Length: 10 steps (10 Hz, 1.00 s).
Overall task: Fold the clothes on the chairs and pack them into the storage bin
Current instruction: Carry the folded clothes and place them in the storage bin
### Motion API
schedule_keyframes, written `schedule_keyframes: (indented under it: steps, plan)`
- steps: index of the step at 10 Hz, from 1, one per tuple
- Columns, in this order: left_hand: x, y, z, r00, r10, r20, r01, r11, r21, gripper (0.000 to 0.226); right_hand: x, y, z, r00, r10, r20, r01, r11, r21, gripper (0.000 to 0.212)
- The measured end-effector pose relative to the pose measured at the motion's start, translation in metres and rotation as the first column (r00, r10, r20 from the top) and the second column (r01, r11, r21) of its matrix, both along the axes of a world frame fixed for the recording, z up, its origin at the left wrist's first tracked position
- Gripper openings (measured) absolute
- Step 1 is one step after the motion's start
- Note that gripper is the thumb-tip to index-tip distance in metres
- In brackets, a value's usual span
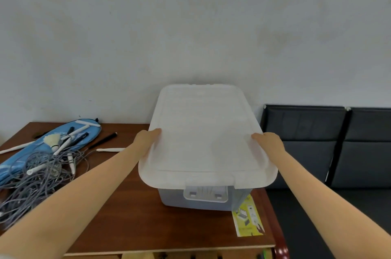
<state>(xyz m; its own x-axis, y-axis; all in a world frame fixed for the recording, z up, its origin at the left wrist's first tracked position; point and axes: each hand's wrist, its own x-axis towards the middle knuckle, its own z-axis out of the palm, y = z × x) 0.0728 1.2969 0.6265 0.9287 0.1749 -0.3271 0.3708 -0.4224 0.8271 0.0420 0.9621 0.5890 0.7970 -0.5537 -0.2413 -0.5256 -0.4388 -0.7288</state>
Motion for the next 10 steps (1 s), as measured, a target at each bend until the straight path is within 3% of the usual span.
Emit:
schedule_keyframes:
  steps: [1,2,6,7,8,9,10]
  plan:
    - [0.017,-0.006,-0.016,1.0,-0.013,0.006,0.013,0.999,0.047,0.047,-0.007,-0.008,-0.015,0.992,0.009,0.124,-0.022,0.994,0.102,0.02]
    - [0.037,-0.008,-0.023,1.0,-0.028,-0.014,0.029,0.996,0.09,0.049,-0.008,-0.007,-0.023,0.986,0.018,0.167,-0.026,0.998,0.049,0.03]
    - [0.078,-0.013,-0.046,0.993,-0.12,0.001,0.113,0.945,0.308,0.06,0.012,-0.003,-0.028,0.997,0.011,0.081,-0.001,0.993,-0.117,0.03]
    - [0.078,-0.011,-0.048,0.99,-0.091,0.11,0.034,0.898,0.439,0.054,0.009,0.001,-0.026,1.0,0.003,0.01,0.0,0.958,-0.288,0.036]
    - [0.065,-0.015,-0.048,0.894,-0.179,0.412,-0.026,0.895,0.445,0.033,-0.001,0.01,-0.022,0.979,0.117,0.169,-0.006,0.838,-0.546,0.035]
    - [0.034,-0.025,-0.052,0.776,-0.333,0.536,0.121,0.912,0.391,0.017,-0.02,0.027,-0.023,0.813,0.443,0.378,-0.169,0.8,-0.575,0.025]
    - [0.001,-0.035,-0.053,0.736,-0.466,0.491,0.3,0.875,0.381,0.012,-0.04,0.042,-0.029,0.671,0.705,0.228,-0.433,0.623,-0.652,0.017]
